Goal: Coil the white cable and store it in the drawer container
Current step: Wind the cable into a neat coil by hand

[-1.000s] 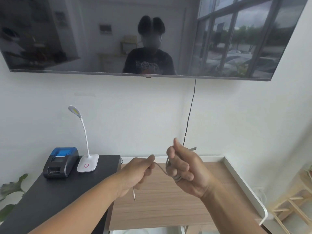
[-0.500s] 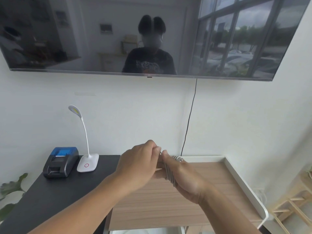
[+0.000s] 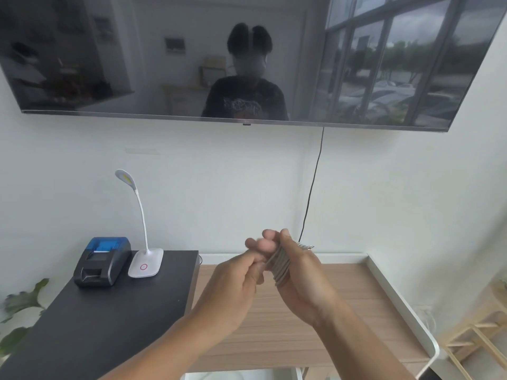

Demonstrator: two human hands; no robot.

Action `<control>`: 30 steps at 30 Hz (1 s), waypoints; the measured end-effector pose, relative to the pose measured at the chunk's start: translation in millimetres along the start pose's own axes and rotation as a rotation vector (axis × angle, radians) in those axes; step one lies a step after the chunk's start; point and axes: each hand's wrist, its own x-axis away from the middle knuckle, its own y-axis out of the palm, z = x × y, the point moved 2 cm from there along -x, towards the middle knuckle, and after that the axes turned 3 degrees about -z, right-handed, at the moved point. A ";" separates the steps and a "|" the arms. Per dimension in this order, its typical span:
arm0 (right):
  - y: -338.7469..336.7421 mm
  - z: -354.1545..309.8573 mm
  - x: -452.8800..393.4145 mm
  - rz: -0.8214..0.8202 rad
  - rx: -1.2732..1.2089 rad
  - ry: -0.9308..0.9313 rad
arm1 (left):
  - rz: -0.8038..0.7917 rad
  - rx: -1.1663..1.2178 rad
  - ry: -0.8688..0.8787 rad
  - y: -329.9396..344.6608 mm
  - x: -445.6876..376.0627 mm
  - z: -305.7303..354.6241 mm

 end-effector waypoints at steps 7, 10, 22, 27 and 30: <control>-6.2 -1.5 2.8 -0.039 -0.262 0.018 | -0.078 0.310 -0.219 6.6 3.6 -14.8; -5.4 -0.8 6.2 -0.143 -0.352 0.051 | -0.057 0.482 -0.231 8.6 1.6 -14.6; -2.6 -6.9 13.3 -0.182 -0.338 0.085 | 0.228 0.815 -0.144 16.7 -7.0 -10.1; 0.5 -5.5 17.0 -0.306 -0.454 0.124 | -0.280 0.901 -0.258 34.8 -5.9 -7.2; -1.7 -4.3 16.8 -0.384 -0.453 0.177 | -0.429 1.009 -0.331 33.5 -4.9 -11.3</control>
